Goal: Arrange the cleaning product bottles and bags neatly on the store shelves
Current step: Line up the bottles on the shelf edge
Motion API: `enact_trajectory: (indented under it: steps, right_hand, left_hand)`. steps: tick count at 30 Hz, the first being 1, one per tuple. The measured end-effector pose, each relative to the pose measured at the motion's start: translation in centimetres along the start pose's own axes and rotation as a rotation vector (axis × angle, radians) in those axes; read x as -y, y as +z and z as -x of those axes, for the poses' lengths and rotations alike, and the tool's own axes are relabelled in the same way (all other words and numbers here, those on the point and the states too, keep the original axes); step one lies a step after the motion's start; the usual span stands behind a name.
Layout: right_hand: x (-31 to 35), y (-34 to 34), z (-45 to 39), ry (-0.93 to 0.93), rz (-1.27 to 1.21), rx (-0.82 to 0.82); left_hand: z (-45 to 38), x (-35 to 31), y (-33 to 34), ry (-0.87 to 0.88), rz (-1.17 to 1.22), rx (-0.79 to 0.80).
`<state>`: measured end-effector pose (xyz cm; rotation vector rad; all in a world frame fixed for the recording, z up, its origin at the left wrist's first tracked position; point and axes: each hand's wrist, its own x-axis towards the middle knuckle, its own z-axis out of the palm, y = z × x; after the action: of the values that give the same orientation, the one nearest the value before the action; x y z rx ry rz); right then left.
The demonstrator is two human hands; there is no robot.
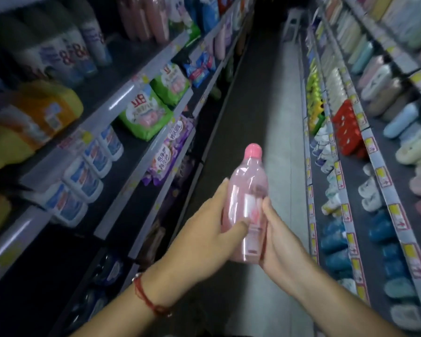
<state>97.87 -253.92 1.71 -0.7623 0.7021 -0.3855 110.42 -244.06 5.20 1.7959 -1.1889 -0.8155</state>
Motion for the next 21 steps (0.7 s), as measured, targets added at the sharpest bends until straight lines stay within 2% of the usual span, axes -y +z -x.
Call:
enact_trajectory:
  steps: [3,7,11,15,18,21]
  right_hand:
    - [3.2,0.6,-3.6,-0.147,0.427,0.009]
    - [7.1,2.7,-7.7,-0.257,0.754,0.058]
    - [9.4,3.1,-12.7,-0.31,0.811,0.031]
    - [11.0,1.9,-19.0,-0.286,0.774,0.046]
    - [13.3,0.9,-24.3,-0.298,0.799,0.131]
    - [17.1,0.3,-29.2,-0.309,0.827,0.294]
  left_hand:
    - [-4.4,2.3,-2.5,-0.023,0.271,0.002]
    - [-9.7,4.2,-4.4,-0.135,0.446,-0.075]
    - [-14.1,5.4,-6.0,-0.212,0.535,-0.136]
    - [-18.7,5.9,-6.8,-0.276,0.59,-0.297]
    - [-23.0,5.3,-7.2,-0.305,0.575,-0.436]
    - [-27.6,3.9,-7.6,-0.338,0.575,-0.571]
